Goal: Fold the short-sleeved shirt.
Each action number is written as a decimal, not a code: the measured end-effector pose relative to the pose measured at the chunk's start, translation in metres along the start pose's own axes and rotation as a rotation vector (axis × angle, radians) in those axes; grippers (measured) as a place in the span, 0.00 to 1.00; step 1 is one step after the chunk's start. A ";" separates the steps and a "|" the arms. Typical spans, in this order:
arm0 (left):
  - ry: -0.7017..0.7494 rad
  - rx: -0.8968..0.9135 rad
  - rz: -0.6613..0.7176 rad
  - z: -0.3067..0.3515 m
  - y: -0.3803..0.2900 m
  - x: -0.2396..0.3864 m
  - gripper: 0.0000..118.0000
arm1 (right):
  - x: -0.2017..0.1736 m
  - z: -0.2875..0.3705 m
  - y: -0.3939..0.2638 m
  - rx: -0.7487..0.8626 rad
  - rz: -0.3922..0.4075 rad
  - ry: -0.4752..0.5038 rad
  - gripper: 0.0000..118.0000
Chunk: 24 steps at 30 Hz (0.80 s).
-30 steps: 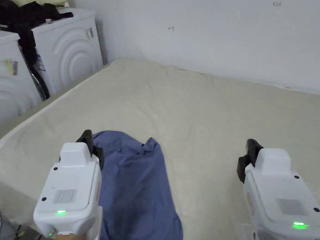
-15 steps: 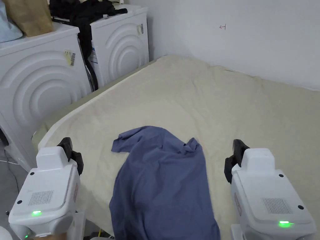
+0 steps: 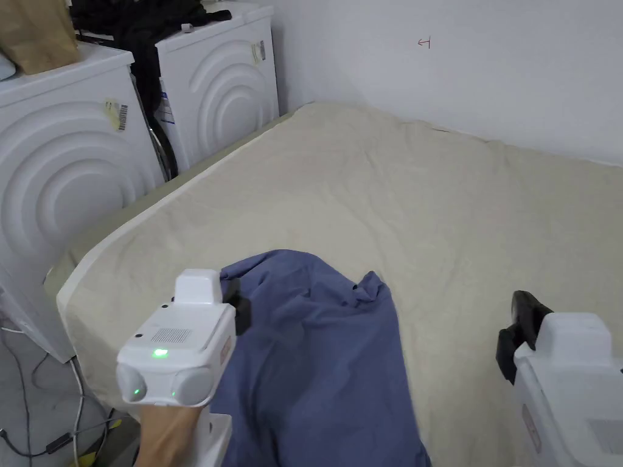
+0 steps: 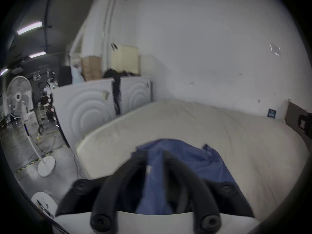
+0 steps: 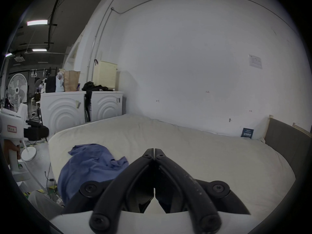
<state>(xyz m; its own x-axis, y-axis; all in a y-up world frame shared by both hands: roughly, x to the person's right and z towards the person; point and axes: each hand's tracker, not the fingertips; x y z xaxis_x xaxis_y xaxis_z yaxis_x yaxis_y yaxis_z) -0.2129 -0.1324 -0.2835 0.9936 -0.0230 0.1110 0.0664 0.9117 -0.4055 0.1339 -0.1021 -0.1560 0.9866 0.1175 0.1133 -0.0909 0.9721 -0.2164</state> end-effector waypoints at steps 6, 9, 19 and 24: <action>-0.063 -0.249 0.051 -0.076 -0.017 0.033 0.99 | 0.032 -0.001 -0.012 -0.035 -0.010 -0.081 0.01; -0.073 -0.427 0.094 -0.111 -0.035 0.043 0.99 | 0.047 0.000 -0.020 -0.056 -0.006 -0.103 0.01; -0.018 -0.593 0.000 -0.146 -0.086 0.074 0.50 | 0.088 0.012 -0.043 -0.132 0.001 -0.184 0.01; -0.073 -0.576 -0.066 -0.143 -0.084 0.086 0.02 | 0.104 0.021 -0.047 -0.147 -0.031 -0.211 0.01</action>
<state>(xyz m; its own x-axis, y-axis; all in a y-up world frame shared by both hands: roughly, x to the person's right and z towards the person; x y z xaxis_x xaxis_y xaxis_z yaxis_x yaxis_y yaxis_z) -0.1203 -0.2700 -0.3696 0.9781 -0.0253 0.2067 0.1875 0.5388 -0.8213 0.2377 -0.1313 -0.1140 0.9371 0.1425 0.3186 -0.0248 0.9377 -0.3465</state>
